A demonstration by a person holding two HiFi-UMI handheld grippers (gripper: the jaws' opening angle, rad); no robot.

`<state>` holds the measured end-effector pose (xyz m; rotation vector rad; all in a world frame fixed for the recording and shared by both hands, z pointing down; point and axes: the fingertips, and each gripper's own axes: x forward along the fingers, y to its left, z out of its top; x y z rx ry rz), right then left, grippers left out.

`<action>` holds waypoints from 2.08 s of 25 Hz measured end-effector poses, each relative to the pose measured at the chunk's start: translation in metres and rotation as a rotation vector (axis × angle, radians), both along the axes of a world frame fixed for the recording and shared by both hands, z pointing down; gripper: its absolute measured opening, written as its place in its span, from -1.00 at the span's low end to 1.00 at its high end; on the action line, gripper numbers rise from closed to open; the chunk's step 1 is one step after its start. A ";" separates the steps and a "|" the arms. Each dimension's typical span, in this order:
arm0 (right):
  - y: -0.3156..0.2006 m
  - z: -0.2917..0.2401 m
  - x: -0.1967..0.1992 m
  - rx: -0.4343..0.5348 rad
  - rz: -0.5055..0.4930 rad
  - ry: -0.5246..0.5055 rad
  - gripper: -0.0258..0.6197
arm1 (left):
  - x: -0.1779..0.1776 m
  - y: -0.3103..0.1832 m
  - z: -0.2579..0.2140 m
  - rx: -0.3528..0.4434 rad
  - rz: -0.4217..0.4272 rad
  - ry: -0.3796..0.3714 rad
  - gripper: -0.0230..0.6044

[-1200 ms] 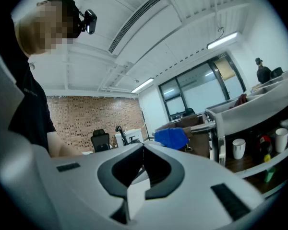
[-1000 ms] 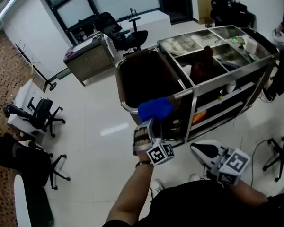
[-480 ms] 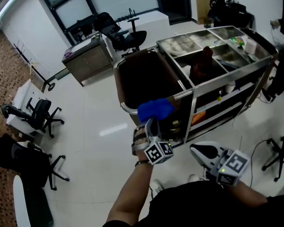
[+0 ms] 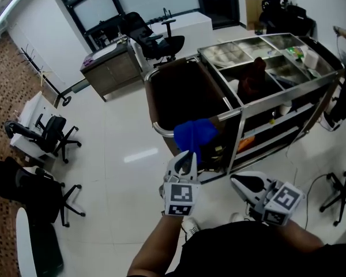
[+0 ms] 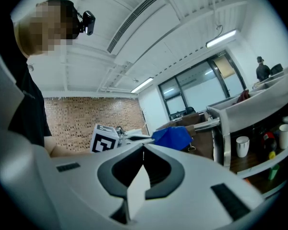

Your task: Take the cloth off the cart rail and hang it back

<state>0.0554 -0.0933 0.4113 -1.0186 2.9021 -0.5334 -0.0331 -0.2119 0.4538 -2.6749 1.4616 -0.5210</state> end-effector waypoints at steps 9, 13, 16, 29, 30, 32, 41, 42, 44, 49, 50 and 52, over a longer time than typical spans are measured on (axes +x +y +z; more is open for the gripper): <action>-0.003 -0.005 -0.022 0.024 -0.069 -0.018 -0.87 | -0.032 0.072 -0.022 -0.009 0.013 0.171 -0.88; -0.002 -0.005 -0.032 0.018 -0.090 0.000 -0.87 | -0.046 0.102 -0.037 0.007 0.001 0.228 -0.89; 0.000 -0.016 -0.043 0.036 -0.120 -0.029 -0.87 | -0.049 0.120 -0.049 0.025 0.003 0.265 -0.89; 0.001 -0.011 -0.050 0.034 -0.159 0.018 -0.87 | -0.058 0.153 -0.091 0.142 0.018 0.328 -0.89; 0.001 -0.013 -0.050 0.036 -0.159 0.008 -0.87 | -0.058 0.153 -0.094 0.149 0.017 0.332 -0.89; -0.001 -0.014 -0.047 0.041 -0.152 0.011 -0.87 | -0.059 0.152 -0.098 0.158 0.013 0.336 -0.89; -0.002 -0.025 -0.043 0.057 -0.122 -0.029 -0.87 | -0.059 0.136 -0.084 0.111 0.004 0.299 -0.89; -0.002 -0.026 -0.043 0.060 -0.119 -0.037 -0.87 | -0.057 0.136 -0.084 0.110 0.012 0.298 -0.89; -0.003 -0.026 -0.041 0.062 -0.108 -0.040 -0.87 | -0.053 0.137 -0.087 0.123 0.032 0.306 -0.89; -0.006 -0.026 -0.036 0.060 -0.084 -0.045 -0.87 | -0.051 0.138 -0.099 0.175 0.060 0.294 -0.89; -0.006 -0.025 -0.036 0.055 -0.080 -0.044 -0.87 | -0.052 0.139 -0.100 0.178 0.061 0.294 -0.89; -0.007 -0.021 -0.036 0.047 -0.073 -0.037 -0.87 | -0.054 0.139 -0.103 0.182 0.062 0.295 -0.89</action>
